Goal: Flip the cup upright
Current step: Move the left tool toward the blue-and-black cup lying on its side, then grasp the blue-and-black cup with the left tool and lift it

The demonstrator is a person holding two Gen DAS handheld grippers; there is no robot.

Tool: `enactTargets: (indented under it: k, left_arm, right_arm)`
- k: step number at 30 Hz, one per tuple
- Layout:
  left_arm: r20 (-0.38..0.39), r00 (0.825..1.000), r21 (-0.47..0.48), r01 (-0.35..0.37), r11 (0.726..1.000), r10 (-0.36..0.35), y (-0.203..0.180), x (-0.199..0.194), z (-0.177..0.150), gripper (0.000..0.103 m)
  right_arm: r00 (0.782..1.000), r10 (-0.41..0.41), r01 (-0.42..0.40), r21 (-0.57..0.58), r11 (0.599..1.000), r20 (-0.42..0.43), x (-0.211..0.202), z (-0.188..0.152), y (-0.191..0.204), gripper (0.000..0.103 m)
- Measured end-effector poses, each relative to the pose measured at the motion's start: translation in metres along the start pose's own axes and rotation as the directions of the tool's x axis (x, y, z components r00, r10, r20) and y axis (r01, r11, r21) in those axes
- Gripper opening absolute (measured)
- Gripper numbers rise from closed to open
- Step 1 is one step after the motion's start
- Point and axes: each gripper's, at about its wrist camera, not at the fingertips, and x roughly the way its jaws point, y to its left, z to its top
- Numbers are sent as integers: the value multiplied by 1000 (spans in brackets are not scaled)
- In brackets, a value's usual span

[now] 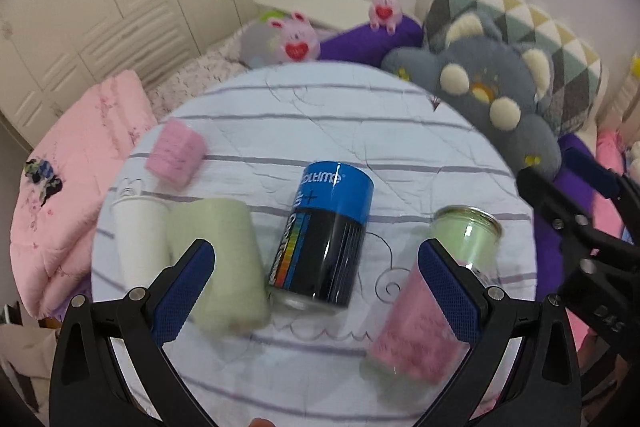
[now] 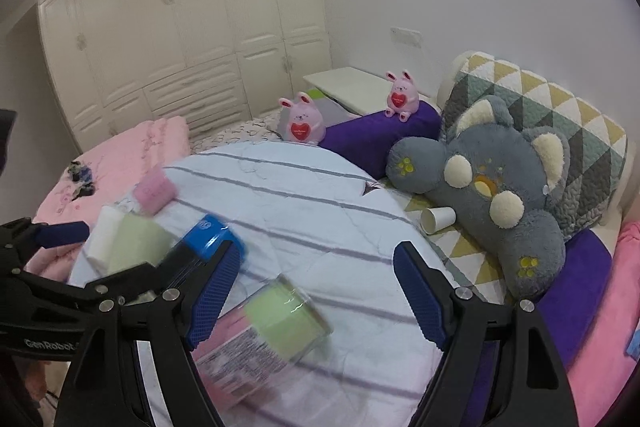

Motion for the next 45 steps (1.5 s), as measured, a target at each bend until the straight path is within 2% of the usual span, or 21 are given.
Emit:
enactTargets:
  k: [8,13,16,20,22,24,25,27,29,33,37,45]
  left_arm:
    - [-122,992,11,28,1000,-26,-5,55,17,103]
    - [-174,984,27,33,999,-27,-9,77,20,103]
    - [-201,979,42,11,999,-2,-13,88,19,103]
    - [-233,972,16,43,999,-38,-14,96,16,103]
    - [-230,972,8,44,999,-41,-13,97,17,102]
    - [-222,974,-9,42,999,-42,-10,98,17,93]
    - [-224,974,-20,33,999,-37,-8,99,17,82]
    - [-233,972,1,-28,1000,28,-7,103,17,76]
    - [-233,971,10,-42,999,43,-10,104,18,71]
    - [-217,976,-25,-27,999,21,-6,99,19,70]
    - [-159,987,-79,-13,997,0,3,81,22,69]
    - [-98,995,-99,-27,995,17,13,30,18,68]
  right_arm:
    - [999,-3,4,36,999,-41,37,9,-20,80]
    - [999,4,-1,53,999,-53,51,12,-27,80]
    - [998,12,-9,57,998,-53,54,11,-28,80]
    - [998,23,-20,49,999,-59,60,10,-27,80]
    - [998,21,-18,46,999,-60,61,10,-27,80]
    - [998,26,-23,47,999,-61,62,11,-28,80]
    - [998,25,-23,46,999,-61,62,11,-27,80]
    - [998,25,-22,42,999,-58,62,11,-27,80]
    - [998,25,-22,39,999,-53,61,11,-27,80]
    - [998,22,-20,39,999,-56,61,11,-25,80]
    - [998,20,-18,35,999,-51,57,11,-24,80]
    - [999,34,-33,19,999,-20,36,13,-14,80]
